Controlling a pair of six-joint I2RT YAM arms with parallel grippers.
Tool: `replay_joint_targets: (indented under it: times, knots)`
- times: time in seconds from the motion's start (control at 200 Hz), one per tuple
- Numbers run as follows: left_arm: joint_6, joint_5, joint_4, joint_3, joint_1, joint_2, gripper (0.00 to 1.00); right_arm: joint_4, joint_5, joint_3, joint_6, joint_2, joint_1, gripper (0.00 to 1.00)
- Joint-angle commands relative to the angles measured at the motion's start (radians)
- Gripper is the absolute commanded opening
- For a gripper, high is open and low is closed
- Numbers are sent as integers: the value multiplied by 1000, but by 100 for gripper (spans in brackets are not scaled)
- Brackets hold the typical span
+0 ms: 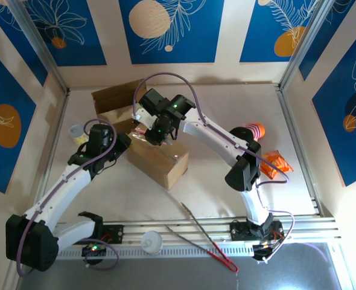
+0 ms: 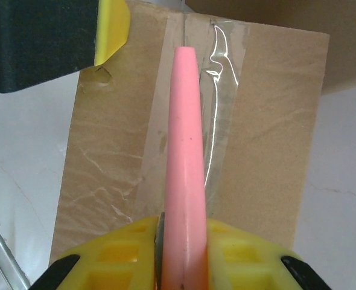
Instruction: Unpack the express box
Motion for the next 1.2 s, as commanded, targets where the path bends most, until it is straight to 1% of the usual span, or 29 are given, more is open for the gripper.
replay_joint_targets:
  times: [0.0, 0.06, 0.105, 0.21, 0.255, 0.29, 0.465, 0.76, 0.91, 0.98, 1.07, 1.195]
  knots:
    - [26, 21, 1, 6, 13, 9, 45, -11, 16, 30, 26, -1, 8, 0]
    - [26, 30, 4, 7, 13, 1, 45, -11, 19, 30, 32, -1, 10, 0]
    - [26, 39, 10, 7, 13, -6, 49, -8, 21, 29, 39, -4, 10, 0]
    - [18, 56, 18, 8, 13, -27, 68, -8, 31, 28, 54, -5, 9, 0]
    - [13, 58, 20, 9, 13, -37, 73, -8, 35, 28, 61, -7, 10, 0]
    - [11, 58, 23, 9, 13, -42, 75, -6, 36, 27, 64, -8, 10, 0]
    - [12, 42, 37, 6, 13, -36, 73, 6, 44, 4, 77, -25, 8, 0]
    - [-7, 84, 149, -31, 12, 21, 73, 5, 44, -19, 83, -48, 1, 0]
    - [-1, 67, 130, -38, 12, 28, 72, 4, 48, -25, 90, -51, -2, 0]
    - [3, 49, 107, -45, 13, 23, 70, 2, 45, -25, 90, -52, -2, 0]
    - [4, 38, 98, -66, 13, 13, 63, 0, 42, -24, 89, -56, -3, 0]
    - [-2, 41, 100, -97, 13, 9, 62, -3, 35, -22, 85, -60, -4, 0]
